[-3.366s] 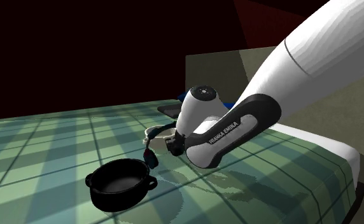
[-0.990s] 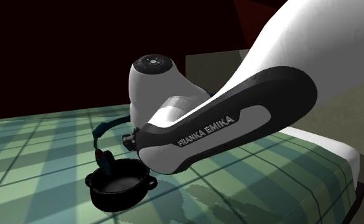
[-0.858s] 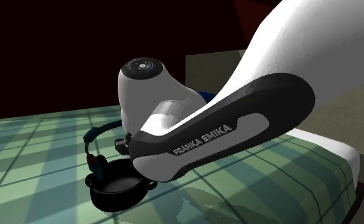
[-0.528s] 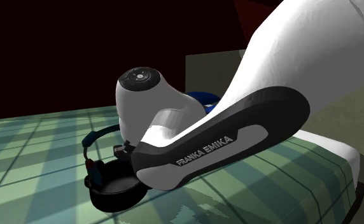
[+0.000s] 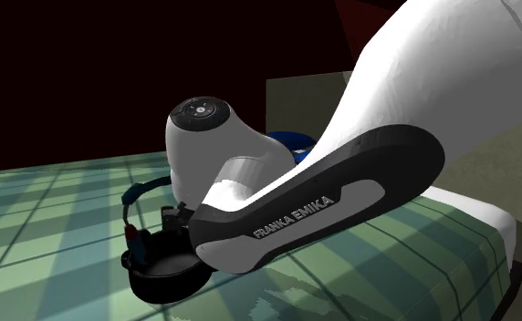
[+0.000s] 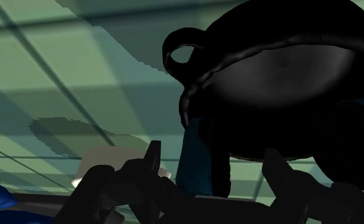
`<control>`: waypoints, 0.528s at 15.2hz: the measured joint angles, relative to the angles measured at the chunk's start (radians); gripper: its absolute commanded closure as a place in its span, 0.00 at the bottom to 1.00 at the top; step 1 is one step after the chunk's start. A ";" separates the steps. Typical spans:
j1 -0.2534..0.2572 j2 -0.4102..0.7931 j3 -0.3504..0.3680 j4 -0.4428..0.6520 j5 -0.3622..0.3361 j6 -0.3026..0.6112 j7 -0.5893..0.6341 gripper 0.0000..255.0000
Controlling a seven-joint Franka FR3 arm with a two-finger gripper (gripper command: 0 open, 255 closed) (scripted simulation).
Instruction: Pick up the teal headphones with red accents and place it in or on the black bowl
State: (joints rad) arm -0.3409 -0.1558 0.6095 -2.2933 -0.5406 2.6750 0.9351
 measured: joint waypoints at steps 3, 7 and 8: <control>0.000 0.000 0.000 0.000 0.000 0.000 0.000 0.00; 0.065 -0.116 -0.042 -0.032 0.141 -0.055 -0.101 0.00; 0.074 -0.128 -0.047 -0.033 0.157 -0.065 -0.112 0.00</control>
State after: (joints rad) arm -0.2667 -0.2838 0.5623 -2.3260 -0.3841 2.6101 0.8231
